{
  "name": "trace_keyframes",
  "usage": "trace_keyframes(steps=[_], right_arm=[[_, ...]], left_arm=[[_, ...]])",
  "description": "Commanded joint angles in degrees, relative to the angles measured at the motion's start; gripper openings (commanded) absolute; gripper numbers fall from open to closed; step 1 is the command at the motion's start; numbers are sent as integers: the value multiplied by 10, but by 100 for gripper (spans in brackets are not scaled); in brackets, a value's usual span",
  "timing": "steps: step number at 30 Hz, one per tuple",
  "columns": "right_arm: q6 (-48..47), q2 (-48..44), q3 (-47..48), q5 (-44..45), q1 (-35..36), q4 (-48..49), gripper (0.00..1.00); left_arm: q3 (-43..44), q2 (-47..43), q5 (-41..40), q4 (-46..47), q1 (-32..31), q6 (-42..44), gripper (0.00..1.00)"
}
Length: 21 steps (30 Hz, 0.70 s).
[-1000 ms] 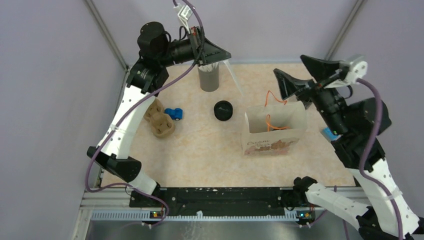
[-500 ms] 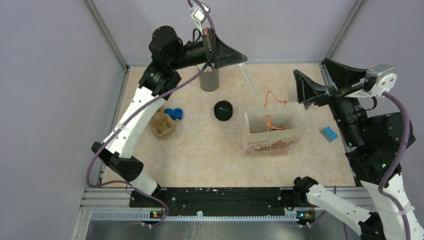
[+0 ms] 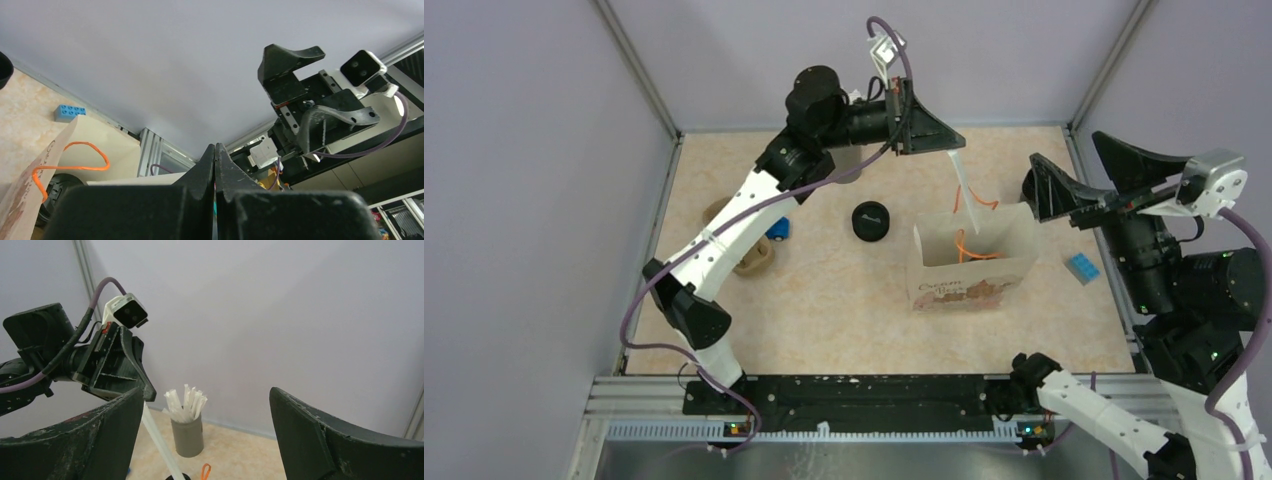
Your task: Pack the takeout coffee
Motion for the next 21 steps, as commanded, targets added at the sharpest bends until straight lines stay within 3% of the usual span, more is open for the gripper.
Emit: trace_keyframes(steps=[1,14,21], right_arm=[[-9,-17,0,20,-6,-13,94],[-17,-35,7,30,-6,-46,94],[-22,-34,6,35,-6,-44,95]], left_arm=[[4,3,-16,38,-23,22,0],[-84,53,-54,147,-89,53,0],[-140,56,-58,133,-100,104,0]])
